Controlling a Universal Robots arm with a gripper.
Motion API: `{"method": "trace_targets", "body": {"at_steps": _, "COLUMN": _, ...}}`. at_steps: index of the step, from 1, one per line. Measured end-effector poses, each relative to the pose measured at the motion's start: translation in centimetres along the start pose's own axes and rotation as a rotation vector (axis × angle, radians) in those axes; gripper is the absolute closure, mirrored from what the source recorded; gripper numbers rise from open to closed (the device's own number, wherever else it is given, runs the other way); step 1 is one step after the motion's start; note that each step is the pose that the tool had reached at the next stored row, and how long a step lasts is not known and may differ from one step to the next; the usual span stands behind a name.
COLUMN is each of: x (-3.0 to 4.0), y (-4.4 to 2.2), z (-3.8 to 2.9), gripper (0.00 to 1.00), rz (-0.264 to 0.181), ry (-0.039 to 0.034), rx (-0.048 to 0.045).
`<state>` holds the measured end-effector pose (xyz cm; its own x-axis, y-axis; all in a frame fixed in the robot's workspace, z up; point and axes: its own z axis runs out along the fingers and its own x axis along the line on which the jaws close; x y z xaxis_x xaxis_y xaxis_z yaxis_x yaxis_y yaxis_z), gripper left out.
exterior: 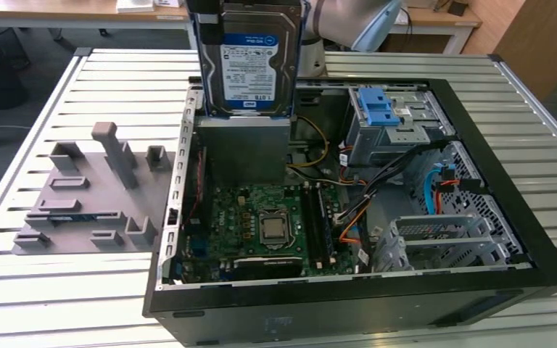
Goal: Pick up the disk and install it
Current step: 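Pick up the disk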
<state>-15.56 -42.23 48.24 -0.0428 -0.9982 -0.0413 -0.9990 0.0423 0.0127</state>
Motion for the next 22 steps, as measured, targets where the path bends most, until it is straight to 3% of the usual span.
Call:
{"method": "trace_targets", "body": {"at_steps": 4, "x": 0.2, "y": -0.22, "z": -0.01, "gripper": 0.63, "rz": 0.0, "ry": 0.0001, "rx": 0.0}}
{"method": "trace_targets", "body": {"at_steps": 22, "x": 0.19, "y": -2.41, "z": -0.04, "gripper": 0.63, "rz": 0.0, "ry": 0.0, "rx": -0.0002}}
